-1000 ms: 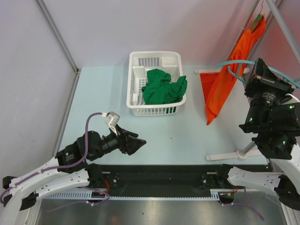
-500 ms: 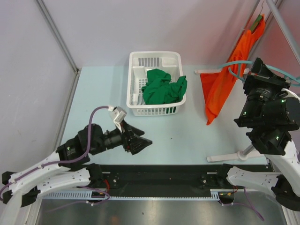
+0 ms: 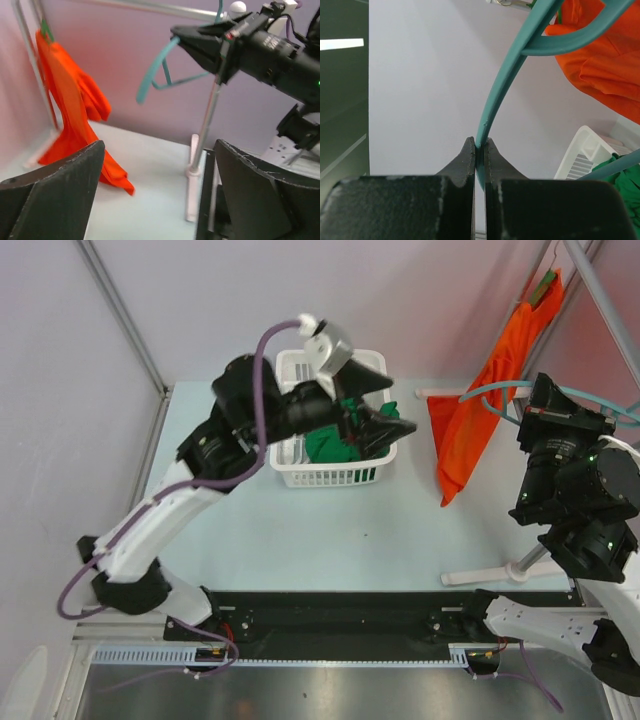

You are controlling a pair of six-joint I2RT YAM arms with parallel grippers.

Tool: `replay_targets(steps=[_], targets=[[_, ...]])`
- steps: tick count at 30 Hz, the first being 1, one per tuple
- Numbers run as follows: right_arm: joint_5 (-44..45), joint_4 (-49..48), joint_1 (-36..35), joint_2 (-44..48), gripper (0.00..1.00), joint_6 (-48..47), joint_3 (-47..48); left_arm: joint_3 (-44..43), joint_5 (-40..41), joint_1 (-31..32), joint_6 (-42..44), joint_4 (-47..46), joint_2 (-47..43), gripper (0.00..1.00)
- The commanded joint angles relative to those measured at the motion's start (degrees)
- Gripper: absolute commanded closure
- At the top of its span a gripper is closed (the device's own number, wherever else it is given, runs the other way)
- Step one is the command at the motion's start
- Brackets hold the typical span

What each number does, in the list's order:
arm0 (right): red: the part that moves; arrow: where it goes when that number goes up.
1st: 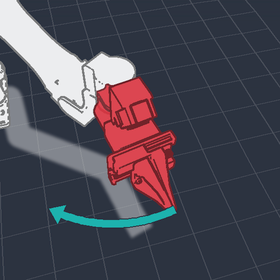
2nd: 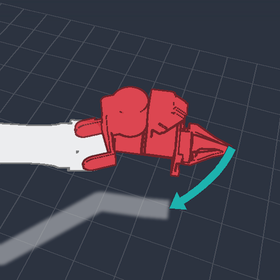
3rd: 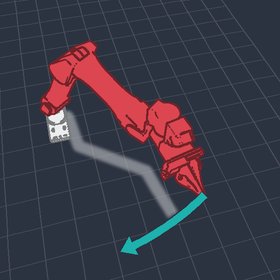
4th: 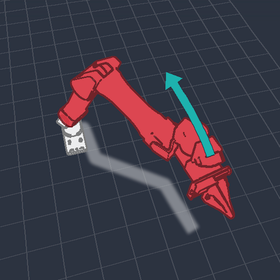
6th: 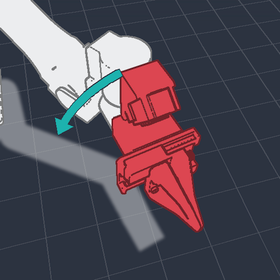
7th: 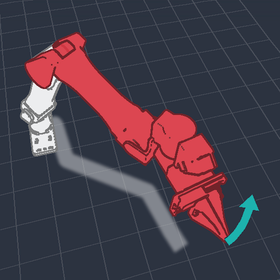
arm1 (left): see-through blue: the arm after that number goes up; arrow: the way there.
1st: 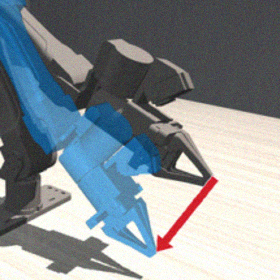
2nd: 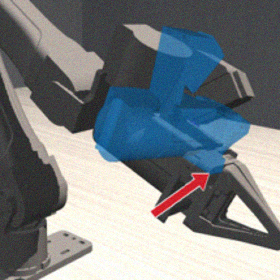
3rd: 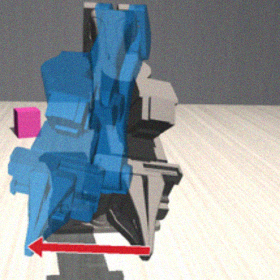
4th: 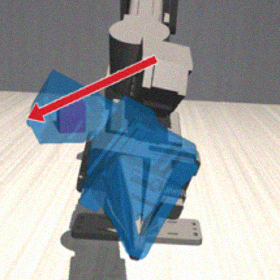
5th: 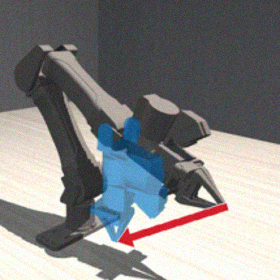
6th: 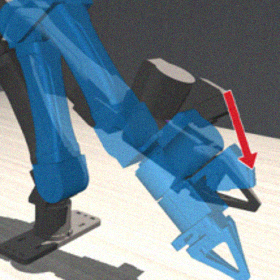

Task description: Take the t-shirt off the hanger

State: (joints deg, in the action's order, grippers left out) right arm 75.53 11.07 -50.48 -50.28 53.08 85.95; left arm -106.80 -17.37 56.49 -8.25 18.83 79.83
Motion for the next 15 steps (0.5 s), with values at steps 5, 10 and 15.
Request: replay_targets(steps=[5,10,15], targets=[[-2.2,7.6,0.1,2.2,1.00,6.2,2.5,-31.3,-14.5,-1.5,10.3,6.5,23.7,0.03],[-3.0,9.7,-0.1,3.0,1.00,7.9,2.4,-28.1,-15.8,-1.1,5.5,-6.0,26.2,0.02],[-3.7,11.2,-0.3,3.6,1.00,9.1,2.3,-28.7,-17.2,-0.1,3.0,-10.9,29.8,0.02]])
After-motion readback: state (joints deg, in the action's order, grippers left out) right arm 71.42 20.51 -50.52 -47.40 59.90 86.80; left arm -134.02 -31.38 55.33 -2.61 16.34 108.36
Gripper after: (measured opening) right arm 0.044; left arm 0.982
